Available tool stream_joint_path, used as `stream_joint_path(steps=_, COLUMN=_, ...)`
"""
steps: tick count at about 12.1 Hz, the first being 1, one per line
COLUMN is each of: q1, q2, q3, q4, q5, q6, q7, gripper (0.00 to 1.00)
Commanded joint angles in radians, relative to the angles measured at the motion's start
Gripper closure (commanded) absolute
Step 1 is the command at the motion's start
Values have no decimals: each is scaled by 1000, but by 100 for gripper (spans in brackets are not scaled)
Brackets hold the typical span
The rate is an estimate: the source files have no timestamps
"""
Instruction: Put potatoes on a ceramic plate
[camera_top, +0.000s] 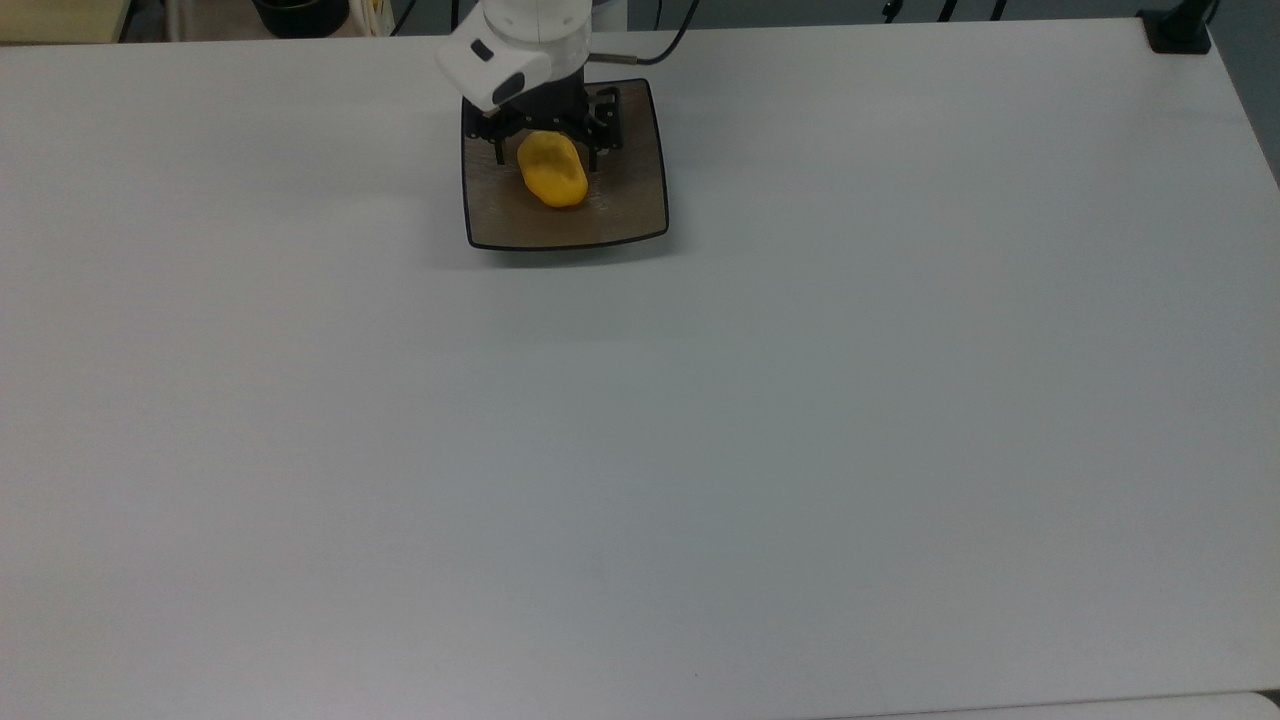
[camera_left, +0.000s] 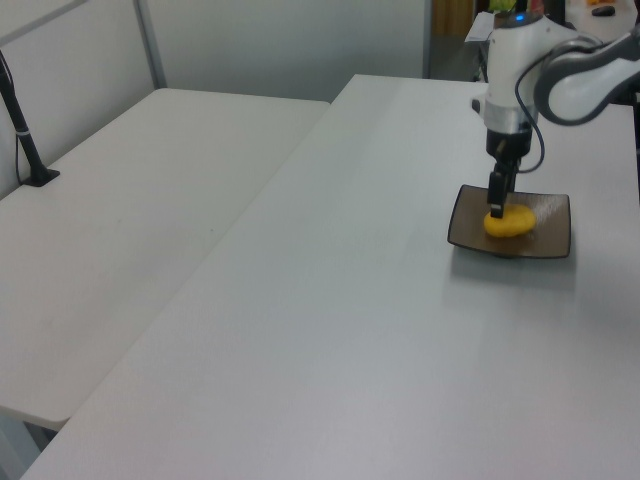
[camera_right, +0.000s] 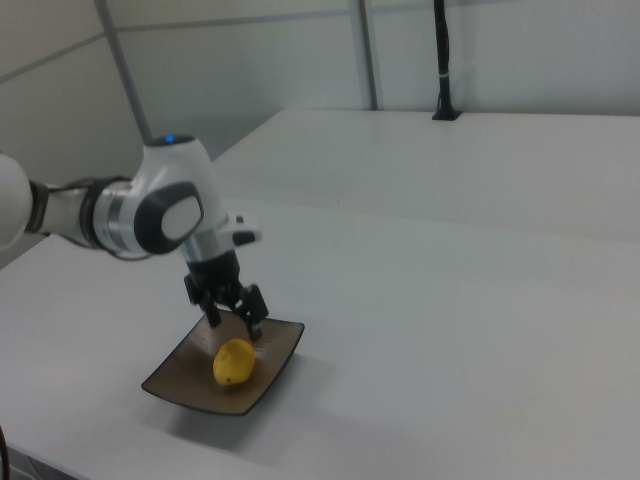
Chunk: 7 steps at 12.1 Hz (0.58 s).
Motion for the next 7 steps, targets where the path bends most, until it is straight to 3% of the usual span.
stream_joint_path(steps=1, q1=-4, q2=-10, q3=6, q4=229, q5=46, q6=-187, q7=47, gripper=0)
stream_joint_path(steps=4, q1=-7, q2=-10, q3=6, q4=440, q5=92, q6=-397, q7=109, gripper=0)
stream_joint_path(steps=7, q1=-30, q2=-20, q3=8, q4=548, q5=112, q6=-536, q7=128, gripper=0)
